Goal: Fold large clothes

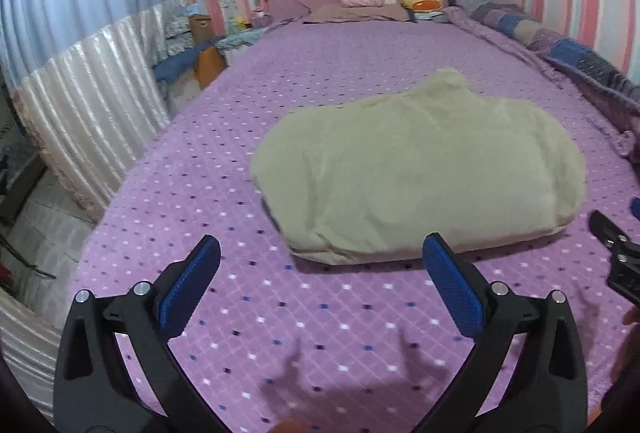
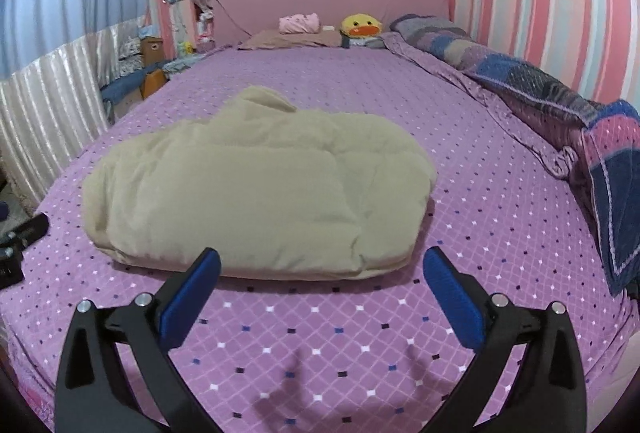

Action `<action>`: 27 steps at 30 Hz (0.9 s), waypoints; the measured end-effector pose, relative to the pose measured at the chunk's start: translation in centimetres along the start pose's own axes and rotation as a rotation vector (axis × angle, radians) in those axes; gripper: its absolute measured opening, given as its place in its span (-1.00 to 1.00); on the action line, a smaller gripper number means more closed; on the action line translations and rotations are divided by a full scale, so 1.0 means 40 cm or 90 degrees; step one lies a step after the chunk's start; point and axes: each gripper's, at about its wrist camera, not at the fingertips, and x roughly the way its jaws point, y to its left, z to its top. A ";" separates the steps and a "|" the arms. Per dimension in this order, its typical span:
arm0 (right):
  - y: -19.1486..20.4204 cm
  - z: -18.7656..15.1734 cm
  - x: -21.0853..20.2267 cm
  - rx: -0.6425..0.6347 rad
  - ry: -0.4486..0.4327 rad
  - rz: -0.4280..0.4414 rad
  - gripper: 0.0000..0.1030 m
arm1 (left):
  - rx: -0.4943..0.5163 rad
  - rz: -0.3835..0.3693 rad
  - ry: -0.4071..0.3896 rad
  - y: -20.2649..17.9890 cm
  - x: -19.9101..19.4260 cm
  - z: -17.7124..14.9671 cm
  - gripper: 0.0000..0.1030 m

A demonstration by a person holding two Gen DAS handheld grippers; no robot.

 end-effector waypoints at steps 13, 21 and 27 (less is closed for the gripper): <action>0.010 0.080 -0.134 0.016 -0.022 0.002 0.96 | -0.095 -0.036 -0.019 0.072 -0.102 0.052 0.94; -0.002 0.126 -0.203 0.047 -0.050 0.003 0.96 | -0.104 -0.059 -0.057 0.094 -0.173 0.073 0.94; 0.002 0.131 -0.210 0.051 -0.047 -0.018 0.96 | -0.087 -0.048 -0.067 0.092 -0.202 0.085 0.94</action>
